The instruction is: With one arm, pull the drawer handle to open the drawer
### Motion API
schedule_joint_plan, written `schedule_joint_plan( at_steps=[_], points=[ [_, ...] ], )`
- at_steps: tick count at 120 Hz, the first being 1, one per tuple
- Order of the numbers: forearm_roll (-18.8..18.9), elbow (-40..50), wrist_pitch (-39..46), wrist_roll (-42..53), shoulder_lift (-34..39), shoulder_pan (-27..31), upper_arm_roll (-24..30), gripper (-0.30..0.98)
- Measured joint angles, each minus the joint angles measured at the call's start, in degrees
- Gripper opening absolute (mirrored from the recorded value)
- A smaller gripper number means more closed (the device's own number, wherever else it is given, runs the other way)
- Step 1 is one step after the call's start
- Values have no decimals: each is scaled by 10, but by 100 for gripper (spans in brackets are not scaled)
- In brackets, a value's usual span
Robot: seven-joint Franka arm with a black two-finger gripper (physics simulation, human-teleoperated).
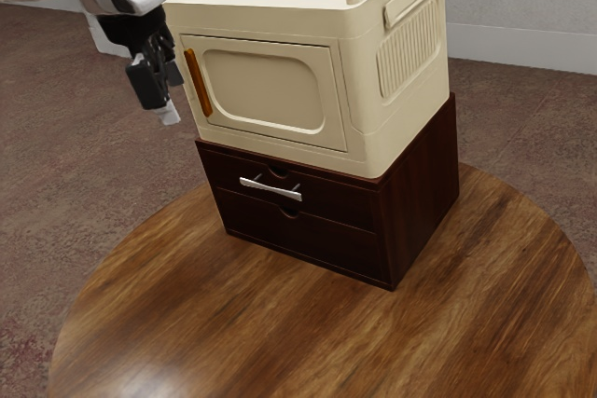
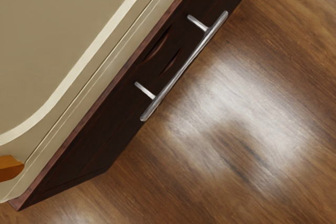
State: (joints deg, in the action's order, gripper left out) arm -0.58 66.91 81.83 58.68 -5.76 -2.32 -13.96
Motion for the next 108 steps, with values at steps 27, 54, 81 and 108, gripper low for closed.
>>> schedule_joint_plan(
  at_steps=[27,54,81,108],
  points=[
    [2,0,10,-5,-4,1,0,68],
    [26,186,88,90,122,-3,68,68],
    [52,367,186,214,209,-12,76,69],
    [39,452,347,305,219,-28,70,69]
  ],
)
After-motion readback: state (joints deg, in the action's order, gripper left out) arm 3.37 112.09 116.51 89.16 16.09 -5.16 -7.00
